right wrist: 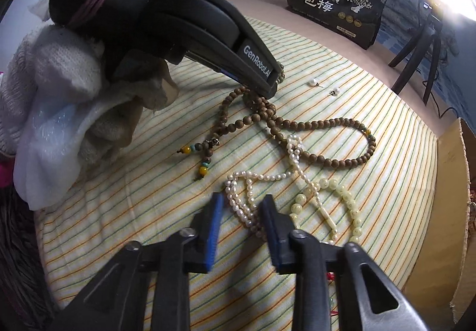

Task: Organize jewelry
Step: 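Grasp the brown wooden bead necklace with the left tool while the right tool grasps the pearl necklace, then lift and carry the wooden beads over the box with the left tool while the right tool carries the pearls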

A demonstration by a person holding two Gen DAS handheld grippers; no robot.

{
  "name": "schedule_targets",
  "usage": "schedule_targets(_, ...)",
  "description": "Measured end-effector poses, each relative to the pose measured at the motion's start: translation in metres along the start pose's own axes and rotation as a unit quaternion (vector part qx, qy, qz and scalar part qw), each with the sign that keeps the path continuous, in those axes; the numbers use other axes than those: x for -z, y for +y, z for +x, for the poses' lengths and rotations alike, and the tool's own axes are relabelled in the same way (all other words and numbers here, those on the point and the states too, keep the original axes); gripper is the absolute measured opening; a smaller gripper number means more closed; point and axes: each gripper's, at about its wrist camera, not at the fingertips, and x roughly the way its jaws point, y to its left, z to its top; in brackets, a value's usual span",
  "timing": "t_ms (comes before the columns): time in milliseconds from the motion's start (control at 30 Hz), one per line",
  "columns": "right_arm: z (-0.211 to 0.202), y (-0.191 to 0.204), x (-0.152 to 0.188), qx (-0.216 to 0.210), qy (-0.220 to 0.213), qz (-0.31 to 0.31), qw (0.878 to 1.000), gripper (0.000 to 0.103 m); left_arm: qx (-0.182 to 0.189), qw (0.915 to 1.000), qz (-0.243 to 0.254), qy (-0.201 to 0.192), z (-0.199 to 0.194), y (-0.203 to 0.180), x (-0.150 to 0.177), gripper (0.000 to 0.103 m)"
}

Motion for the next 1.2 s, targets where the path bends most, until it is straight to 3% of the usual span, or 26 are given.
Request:
schedule_targets(100,-0.004,0.002,0.002,0.002,0.001,0.005,1.000,0.006,0.001,1.0000,-0.005,-0.002,-0.003,0.000,0.000,0.015)
schedule_targets(400,-0.016,-0.013,-0.002,-0.006,-0.025,0.053,0.998,0.005,0.008,0.9995,-0.010,-0.029,-0.028,0.001,-0.001,0.011)
schedule_targets(900,-0.077,-0.025,-0.009,0.017,-0.093,0.100,0.990,0.005,0.014,0.9948,-0.010,-0.100,-0.086,0.005,-0.004,0.011)
schedule_targets(1200,-0.119,-0.033,-0.007,0.026,-0.130,0.121,0.984,0.005,0.024,0.9879,0.002,-0.153,-0.135,-0.001,-0.004,0.011)
